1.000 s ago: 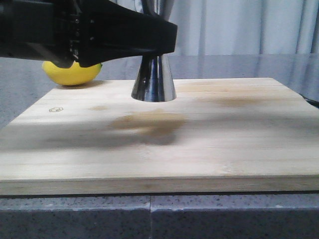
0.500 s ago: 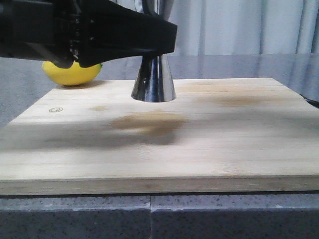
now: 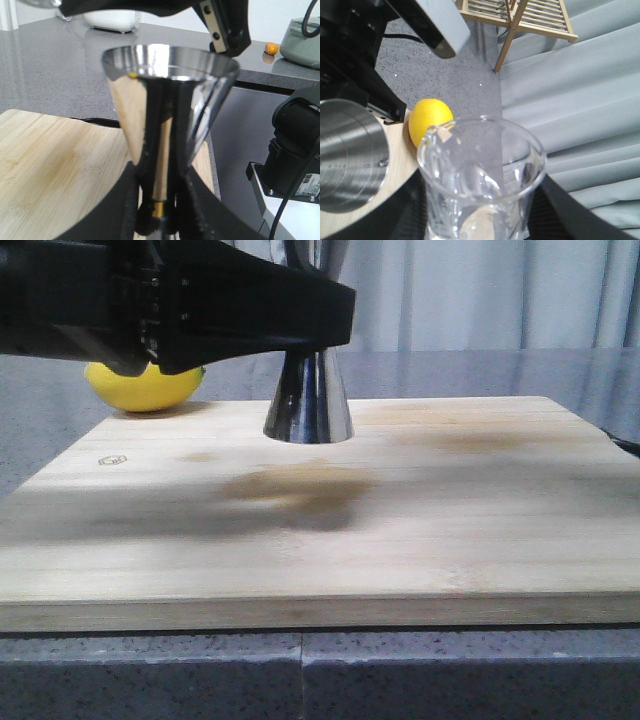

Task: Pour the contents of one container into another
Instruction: 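Keep tilting the beaker, pouring liquid into the jigger held by left gripper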

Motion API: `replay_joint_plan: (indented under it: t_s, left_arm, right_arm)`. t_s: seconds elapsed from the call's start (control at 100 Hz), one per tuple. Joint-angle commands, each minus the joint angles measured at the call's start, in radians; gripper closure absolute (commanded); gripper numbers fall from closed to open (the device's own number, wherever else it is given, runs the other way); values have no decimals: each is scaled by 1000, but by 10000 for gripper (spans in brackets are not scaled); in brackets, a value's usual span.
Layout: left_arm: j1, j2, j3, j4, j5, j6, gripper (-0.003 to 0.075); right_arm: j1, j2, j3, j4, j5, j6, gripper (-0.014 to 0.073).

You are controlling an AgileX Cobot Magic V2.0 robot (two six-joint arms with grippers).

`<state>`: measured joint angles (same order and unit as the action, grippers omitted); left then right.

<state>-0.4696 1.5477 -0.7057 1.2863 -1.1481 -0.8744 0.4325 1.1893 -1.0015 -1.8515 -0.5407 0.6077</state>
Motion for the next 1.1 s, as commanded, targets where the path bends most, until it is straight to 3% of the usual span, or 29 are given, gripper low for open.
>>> replay_joint_plan:
  t_s: [0.0,1.09]
  left_arm:
    - [-7,-41,-29,-91,-106,-9,739]
    - [39,-41,-30,-102,-140,-9,739]
  right_arm:
    - [1,-22,-39,-8,32,-7,428]
    - [1,-22,-39,-8,40,-72,428]
